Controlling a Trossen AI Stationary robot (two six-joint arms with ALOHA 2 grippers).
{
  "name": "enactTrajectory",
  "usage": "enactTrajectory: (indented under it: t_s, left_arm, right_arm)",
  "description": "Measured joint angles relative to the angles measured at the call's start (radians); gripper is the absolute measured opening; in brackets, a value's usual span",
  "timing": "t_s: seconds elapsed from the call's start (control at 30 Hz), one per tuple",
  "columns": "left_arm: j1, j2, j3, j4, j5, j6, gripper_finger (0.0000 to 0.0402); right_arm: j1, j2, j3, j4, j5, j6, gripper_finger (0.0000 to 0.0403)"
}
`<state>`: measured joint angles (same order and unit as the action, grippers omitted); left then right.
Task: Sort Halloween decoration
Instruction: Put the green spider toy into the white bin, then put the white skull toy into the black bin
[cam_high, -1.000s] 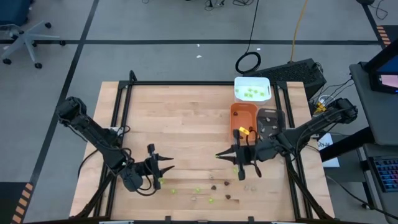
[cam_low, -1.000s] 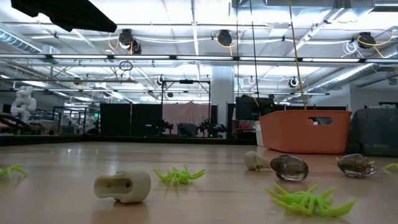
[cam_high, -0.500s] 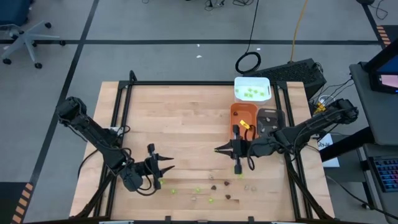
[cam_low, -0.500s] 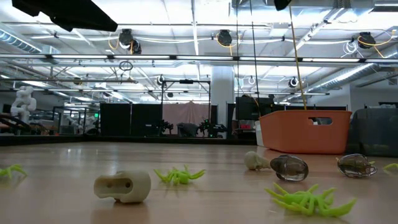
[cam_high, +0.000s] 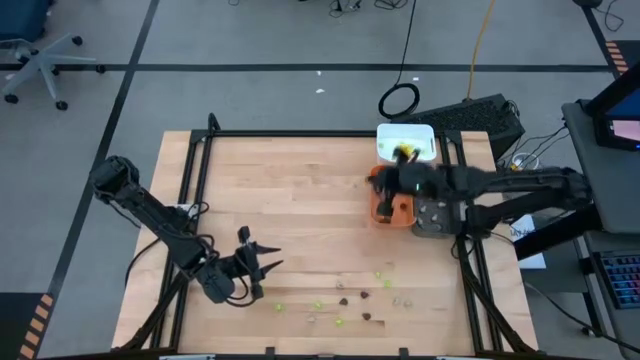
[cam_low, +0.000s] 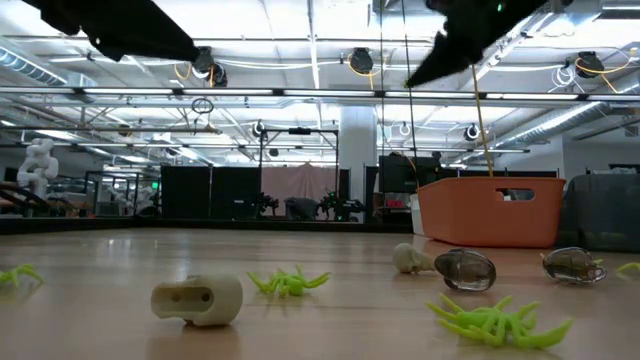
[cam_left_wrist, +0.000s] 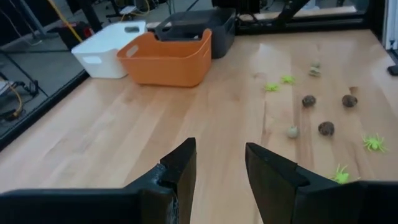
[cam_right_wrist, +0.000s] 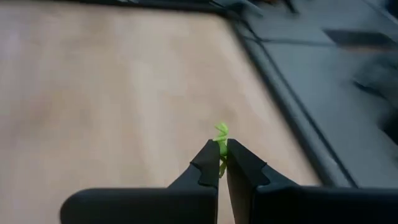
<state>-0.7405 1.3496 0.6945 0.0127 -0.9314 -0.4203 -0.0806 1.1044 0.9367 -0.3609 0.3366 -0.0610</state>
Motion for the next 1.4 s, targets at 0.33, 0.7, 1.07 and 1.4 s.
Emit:
enactTrajectory:
  t_s: [0.33, 0.7, 1.07, 1.4]
  left_arm:
    - [0.029, 0.0, 0.0, -0.085, 0.017, -0.073, 0.0145]
    - [0.027, 0.0, 0.0, -0.118, 0.038, -0.098, 0.0145]
    - [0.012, 0.0, 0.0, -0.135, 0.07, -0.134, 0.0145]
    - [-0.067, 0.0, 0.0, -0.208, 0.168, -0.188, 0.0145]
  right_arm:
    - [-0.597, 0.044, 0.0, -0.109, -0.131, -0.109, 0.0]
    - [-0.866, 0.335, 0.0, -0.007, -0.262, -0.082, 0.0016]
    - [-0.867, 0.364, 0.0, 0.02, -0.26, 0.001, 0.0122]
    - [-0.767, 0.36, 0.0, 0.139, -0.341, -0.023, 0.0149]
